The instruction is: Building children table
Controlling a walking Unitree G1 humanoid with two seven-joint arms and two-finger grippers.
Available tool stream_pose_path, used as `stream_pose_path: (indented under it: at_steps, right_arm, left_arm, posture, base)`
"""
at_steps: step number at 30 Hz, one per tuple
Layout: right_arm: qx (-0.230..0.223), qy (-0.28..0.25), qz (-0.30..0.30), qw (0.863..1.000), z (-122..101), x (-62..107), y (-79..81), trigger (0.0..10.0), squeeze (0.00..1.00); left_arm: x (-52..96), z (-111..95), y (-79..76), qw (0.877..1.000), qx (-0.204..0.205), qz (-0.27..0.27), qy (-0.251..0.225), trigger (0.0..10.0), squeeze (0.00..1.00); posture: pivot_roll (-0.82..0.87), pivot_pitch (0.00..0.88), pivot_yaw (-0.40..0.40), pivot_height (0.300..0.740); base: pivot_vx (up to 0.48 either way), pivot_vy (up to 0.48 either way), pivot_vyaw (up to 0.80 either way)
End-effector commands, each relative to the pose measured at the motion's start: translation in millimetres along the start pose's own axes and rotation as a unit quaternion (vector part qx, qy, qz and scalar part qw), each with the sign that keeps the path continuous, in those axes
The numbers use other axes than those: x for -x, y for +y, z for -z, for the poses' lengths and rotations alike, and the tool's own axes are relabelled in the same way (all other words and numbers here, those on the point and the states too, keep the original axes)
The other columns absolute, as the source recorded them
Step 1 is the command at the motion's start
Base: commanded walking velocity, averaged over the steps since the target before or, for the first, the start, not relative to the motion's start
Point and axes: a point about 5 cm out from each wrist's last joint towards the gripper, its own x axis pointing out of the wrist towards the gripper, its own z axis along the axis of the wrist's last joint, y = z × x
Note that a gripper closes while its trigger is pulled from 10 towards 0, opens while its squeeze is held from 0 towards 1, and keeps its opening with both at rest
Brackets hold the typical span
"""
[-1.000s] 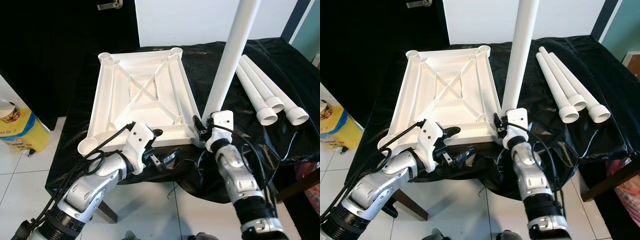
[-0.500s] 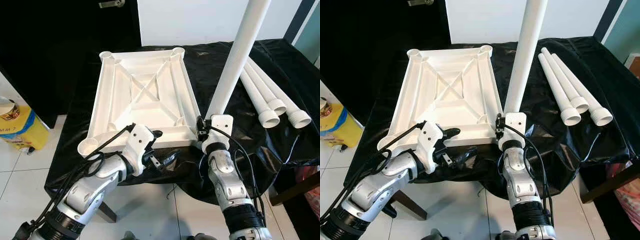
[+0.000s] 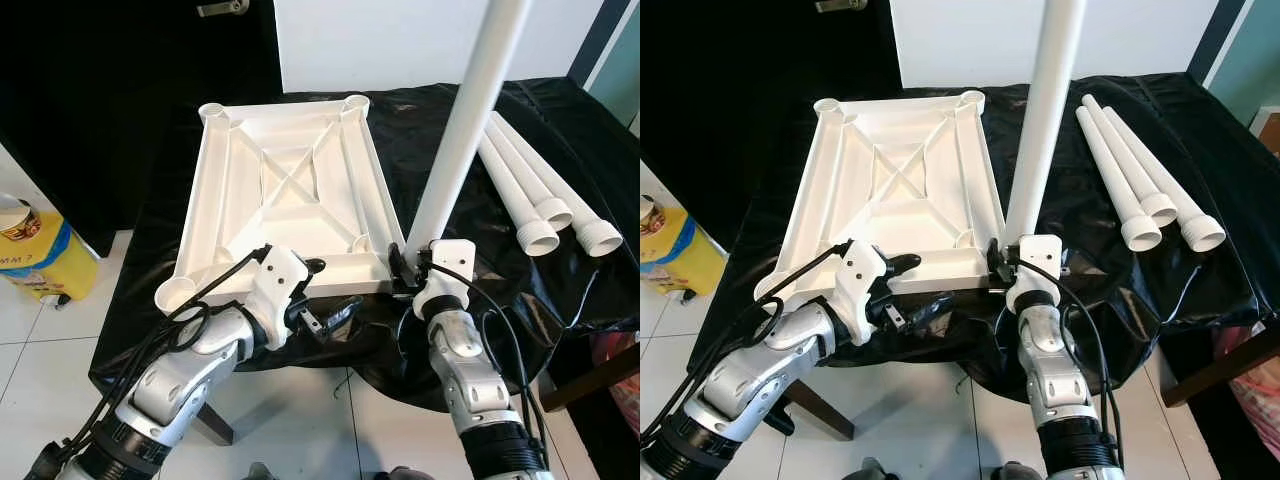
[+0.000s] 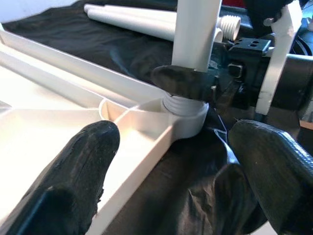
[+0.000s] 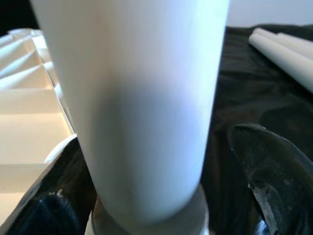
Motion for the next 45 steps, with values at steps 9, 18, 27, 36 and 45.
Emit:
stream_pose_path:
  at_steps: [9, 18, 27, 36, 45]
  right_arm:
    - [-0.014, -0.013, -0.102, 0.995, -8, -2.8, -17.6, 10.0, 0.0]
    - [0.016, -0.013, -0.161, 0.987, -19, -17.8, -35.0, 10.0, 0.0]
    - [0.044, 0.002, -0.271, 0.962, -21, -25.4, -33.1, 10.0, 0.0]
    - [0.064, 0.031, -0.326, 0.943, -10, -29.1, -30.0, 0.0, 0.0]
    - [0.062, 0.047, -0.317, 0.945, -1, -30.6, -38.6, 5.8, 0.0]
  left_arm:
    - [-1.3, 0, -5.9, 0.998, -0.01, 0.064, 0.002, 10.0, 0.0]
    - [-7.4, -7, -6.5, 0.997, -0.019, 0.078, -0.006, 10.0, 0.0]
    - [-8.0, -11, -4.3, 0.996, -0.02, 0.089, -0.009, 10.0, 0.0]
    - [-12.8, -10, -11.4, 0.994, -0.023, 0.104, -0.007, 10.0, 0.0]
    - [-9.7, -8, -11.9, 0.996, -0.017, 0.087, -0.008, 10.0, 0.0]
  posture:
    - [0.02, 0.063, -0.007, 0.74]
    - [0.0, 0.059, 0.007, 0.74]
    - [0.0, 0.053, 0.029, 0.74]
    - [0.03, 0.061, 0.019, 0.74]
    - [0.04, 0.061, -0.005, 0.74]
  base:
    - [0.0, 0.0, 0.0]
    - [0.0, 0.0, 0.0]
    - [0.0, 0.0, 0.0]
    - [0.0, 0.0, 0.0]
    - [0.0, 0.0, 0.0]
